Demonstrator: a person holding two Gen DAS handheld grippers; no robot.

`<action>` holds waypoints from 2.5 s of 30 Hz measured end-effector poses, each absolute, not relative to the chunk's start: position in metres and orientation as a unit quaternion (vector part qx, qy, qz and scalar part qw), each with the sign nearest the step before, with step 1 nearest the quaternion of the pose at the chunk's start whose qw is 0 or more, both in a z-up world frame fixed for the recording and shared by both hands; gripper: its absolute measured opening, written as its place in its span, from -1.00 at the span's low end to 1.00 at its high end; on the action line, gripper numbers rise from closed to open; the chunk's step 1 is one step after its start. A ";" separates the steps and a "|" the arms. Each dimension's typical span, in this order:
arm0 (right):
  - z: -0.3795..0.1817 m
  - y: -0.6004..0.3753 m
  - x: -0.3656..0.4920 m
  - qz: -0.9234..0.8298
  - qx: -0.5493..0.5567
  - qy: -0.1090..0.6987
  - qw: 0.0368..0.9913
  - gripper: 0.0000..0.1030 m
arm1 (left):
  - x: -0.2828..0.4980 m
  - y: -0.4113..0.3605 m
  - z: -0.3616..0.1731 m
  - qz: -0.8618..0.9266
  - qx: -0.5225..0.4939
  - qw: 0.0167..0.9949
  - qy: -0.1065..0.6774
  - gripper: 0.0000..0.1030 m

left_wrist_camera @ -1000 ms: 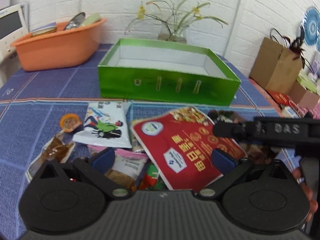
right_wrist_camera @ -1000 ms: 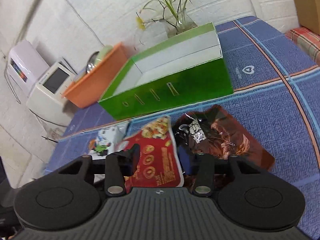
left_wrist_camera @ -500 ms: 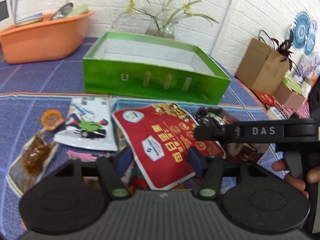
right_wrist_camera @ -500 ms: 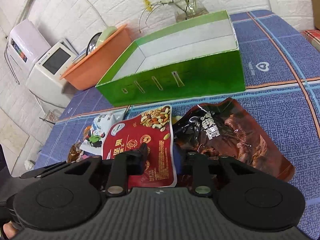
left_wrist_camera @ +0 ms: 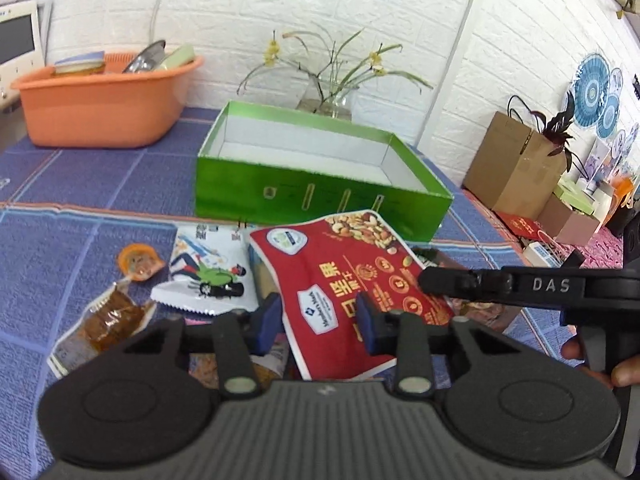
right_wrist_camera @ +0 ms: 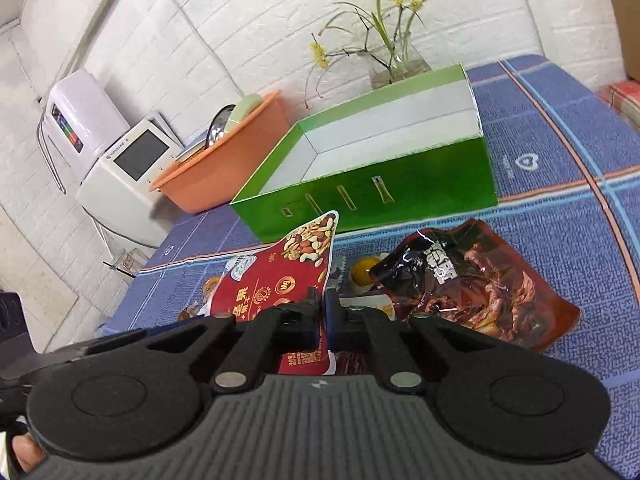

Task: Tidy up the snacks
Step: 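Grasp the red nut-print snack bag with the right gripper, then carry the red bag into the green box and open the right gripper, then grasp the brown snack pouch with the right gripper and lift it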

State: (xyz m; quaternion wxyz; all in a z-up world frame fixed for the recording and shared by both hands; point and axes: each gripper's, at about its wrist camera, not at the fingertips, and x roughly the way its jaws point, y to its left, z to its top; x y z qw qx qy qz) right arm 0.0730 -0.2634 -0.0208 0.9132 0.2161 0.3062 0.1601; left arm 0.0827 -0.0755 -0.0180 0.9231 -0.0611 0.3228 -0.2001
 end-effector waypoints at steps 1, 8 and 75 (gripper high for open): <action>-0.018 -0.261 0.072 0.158 0.210 0.303 0.916 -0.87 | 0.081 -0.076 -0.015 -0.199 -0.056 0.926 0.317 -0.35; 0.014 -0.250 0.074 0.155 0.175 0.261 0.937 -0.87 | 0.087 -0.073 0.012 -0.199 -0.046 0.936 0.286 -0.36; -0.060 -0.363 0.121 0.134 0.291 0.368 0.873 -0.21 | 0.124 -0.177 -0.057 -0.275 -0.193 0.834 0.438 0.28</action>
